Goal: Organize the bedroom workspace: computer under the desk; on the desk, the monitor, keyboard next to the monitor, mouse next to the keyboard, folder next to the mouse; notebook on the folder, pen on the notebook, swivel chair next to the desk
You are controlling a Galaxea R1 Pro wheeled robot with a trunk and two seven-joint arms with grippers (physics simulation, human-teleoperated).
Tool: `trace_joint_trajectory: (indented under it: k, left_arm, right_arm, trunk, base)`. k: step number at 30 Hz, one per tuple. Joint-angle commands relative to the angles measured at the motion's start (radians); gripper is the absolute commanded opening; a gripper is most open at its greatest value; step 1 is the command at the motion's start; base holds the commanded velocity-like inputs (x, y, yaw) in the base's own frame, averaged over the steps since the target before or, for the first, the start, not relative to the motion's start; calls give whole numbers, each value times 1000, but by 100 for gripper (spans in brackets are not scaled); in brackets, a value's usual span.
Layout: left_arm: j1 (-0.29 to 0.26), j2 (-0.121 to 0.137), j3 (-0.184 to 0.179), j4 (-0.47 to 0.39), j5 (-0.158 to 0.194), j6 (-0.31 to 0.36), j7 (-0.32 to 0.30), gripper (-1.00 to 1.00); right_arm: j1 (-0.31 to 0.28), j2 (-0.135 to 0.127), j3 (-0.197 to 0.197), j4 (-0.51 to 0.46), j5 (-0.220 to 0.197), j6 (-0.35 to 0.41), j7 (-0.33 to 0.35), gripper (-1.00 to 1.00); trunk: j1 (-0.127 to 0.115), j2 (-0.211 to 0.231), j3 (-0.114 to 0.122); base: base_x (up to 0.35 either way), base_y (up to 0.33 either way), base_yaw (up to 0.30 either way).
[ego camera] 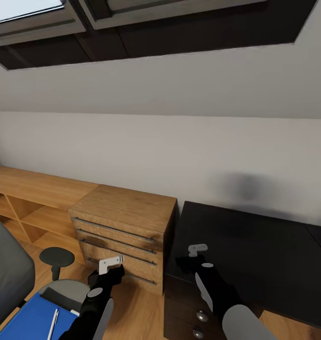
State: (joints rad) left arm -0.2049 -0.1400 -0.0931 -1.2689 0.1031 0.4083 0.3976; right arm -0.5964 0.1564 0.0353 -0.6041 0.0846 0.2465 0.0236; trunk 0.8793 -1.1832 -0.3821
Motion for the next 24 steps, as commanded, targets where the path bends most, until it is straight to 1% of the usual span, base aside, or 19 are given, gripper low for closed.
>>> trace_joint_trajectory:
  k: [1, 8, 10, 13, 15, 16, 18, 19, 21, 22, 24]
  left_arm:
    - [-1, 0, -2, 0, 10, 3, 9, 100]
    - [-1, 1, -2, 0, 10, 3, 9, 100]
    - [-1, 1, -2, 1, 10, 3, 8, 100]
    - [-1, 1, -2, 2, 10, 3, 7, 100]
    - [-1, 2, -2, 3, 10, 3, 7, 100]
    - [-1, 1, -2, 4, 10, 3, 6, 100]
    - [-1, 1, -2, 5, 10, 3, 6, 100]
    - [-1, 1, -2, 6, 10, 3, 6, 100]
    - [-1, 1, -2, 7, 10, 3, 6, 100]
    - [-1, 1, -2, 7, 9, 3, 6, 100]
    - [-1, 0, -2, 8, 9, 3, 6, 100]
  right_arm:
    - [0, 0, 0, -4, 9, 6, 2, 100]
    - [0, -1, 0, -17, 10, 0, -1, 100]
    - [1, -1, -2, -60, 10, -2, -4, 100]
    - [22, -1, -3, -129, 12, 1, -6, 100]
    - [46, -1, -3, -177, 13, 5, -7, 100]
    - [74, -1, -3, -230, 14, 11, -8, 100]
    - [103, -1, -3, -283, 14, 24, -9, 100]
    - [128, -1, -3, -333, 14, 45, -9, 100]
    - [148, -1, -3, -380, 12, 73, -9, 100]
    - [173, -2, -4, -448, 9, 115, -8, 100]
    - [194, -2, -4, -497, 7, 139, -7, 100]
  trunk:
    - [0, -1, -1]
    - [0, -1, -1]
    - [0, -1, -1]
    - [0, -1, -1]
    - [0, -1, -1]
    - [0, -1, -1]
    - [0, -1, -1]
    - [0, -1, -1]
    - [0, -1, -1]
    - [0, -1, -1]
    - [0, -1, -1]
  base:
    - [0, 0, 0]
    - [0, 0, 0]
    - [0, 0, 0]
    - [0, 0, 0]
    - [-6, 0, 0]
    - [-75, 0, 0]
    - [-140, 0, 0]
    - [-224, 0, 0]
    - [-255, 0, 0]
    - [-299, 0, 0]
    - [-310, 0, 0]
